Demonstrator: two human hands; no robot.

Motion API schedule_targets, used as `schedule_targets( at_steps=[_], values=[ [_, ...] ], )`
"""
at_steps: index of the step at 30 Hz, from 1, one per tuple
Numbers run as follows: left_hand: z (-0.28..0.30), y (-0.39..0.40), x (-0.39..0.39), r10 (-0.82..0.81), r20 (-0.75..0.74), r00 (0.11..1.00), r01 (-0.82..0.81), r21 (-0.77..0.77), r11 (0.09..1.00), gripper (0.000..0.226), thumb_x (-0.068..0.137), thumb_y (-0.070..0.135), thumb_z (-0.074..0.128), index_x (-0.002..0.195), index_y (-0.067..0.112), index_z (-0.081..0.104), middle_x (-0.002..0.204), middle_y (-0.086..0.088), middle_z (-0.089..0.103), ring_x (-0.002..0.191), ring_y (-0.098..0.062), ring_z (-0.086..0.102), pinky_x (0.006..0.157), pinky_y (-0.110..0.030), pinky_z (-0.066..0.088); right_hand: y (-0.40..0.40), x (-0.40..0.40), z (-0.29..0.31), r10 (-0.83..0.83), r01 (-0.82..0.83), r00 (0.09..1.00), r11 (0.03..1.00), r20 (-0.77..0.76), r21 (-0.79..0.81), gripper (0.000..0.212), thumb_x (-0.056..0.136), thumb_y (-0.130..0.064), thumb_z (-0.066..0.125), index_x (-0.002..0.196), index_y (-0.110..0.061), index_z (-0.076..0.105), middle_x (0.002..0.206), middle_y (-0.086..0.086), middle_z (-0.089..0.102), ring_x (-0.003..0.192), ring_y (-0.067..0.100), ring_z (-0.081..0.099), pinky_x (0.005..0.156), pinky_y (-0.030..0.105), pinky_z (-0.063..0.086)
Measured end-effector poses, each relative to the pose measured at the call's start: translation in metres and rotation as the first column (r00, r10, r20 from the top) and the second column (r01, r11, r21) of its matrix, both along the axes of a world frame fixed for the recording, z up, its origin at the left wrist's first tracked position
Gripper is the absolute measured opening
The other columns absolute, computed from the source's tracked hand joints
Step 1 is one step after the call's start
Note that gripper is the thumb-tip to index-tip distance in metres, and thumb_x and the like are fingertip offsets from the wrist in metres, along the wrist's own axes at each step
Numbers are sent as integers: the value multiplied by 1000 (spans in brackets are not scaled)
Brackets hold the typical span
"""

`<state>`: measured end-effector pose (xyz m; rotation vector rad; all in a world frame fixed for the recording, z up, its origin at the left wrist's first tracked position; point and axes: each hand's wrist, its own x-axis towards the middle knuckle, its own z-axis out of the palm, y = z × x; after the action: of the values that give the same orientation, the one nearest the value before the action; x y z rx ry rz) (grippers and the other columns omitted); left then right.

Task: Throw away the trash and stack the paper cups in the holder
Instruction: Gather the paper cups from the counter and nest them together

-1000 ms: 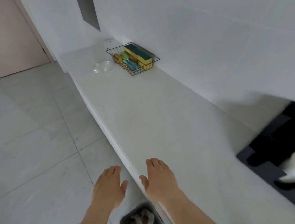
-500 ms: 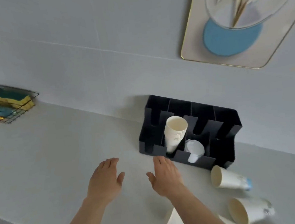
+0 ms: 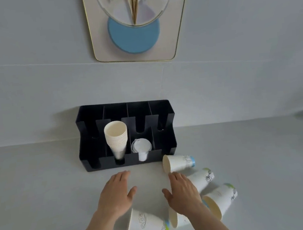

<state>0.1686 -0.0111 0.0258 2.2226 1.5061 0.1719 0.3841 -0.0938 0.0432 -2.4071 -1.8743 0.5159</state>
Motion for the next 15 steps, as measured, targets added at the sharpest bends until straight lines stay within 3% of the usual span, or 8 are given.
schedule_targets(
  at_steps=[3,10,15],
  values=[
    [-8,-10,6,-75,7,997,76,-34,997,64,99,52,50,155,26,31,158,12,38,146,-11,33,120,-31,32,-19,10,-10,-9,8,1000,999,-23,-39,54,101,-48,52,143,-14,42,139,3,52,134,24,46,114,34,37],
    [-26,-33,-4,-190,-10,982,185,-184,965,94,78,78,50,157,33,26,163,14,29,149,-11,29,122,-33,26,-49,17,-30,44,-52,996,994,-76,-100,81,93,-65,56,154,-17,32,153,-2,43,141,23,41,113,36,39],
    [-33,-45,-11,-217,-35,975,202,-258,945,113,58,77,67,156,42,22,161,17,29,148,-11,29,122,-31,24,-56,20,-39,138,-141,990,983,-31,-117,100,81,-63,72,159,-23,23,156,-5,39,144,22,35,119,34,27]
  ],
)
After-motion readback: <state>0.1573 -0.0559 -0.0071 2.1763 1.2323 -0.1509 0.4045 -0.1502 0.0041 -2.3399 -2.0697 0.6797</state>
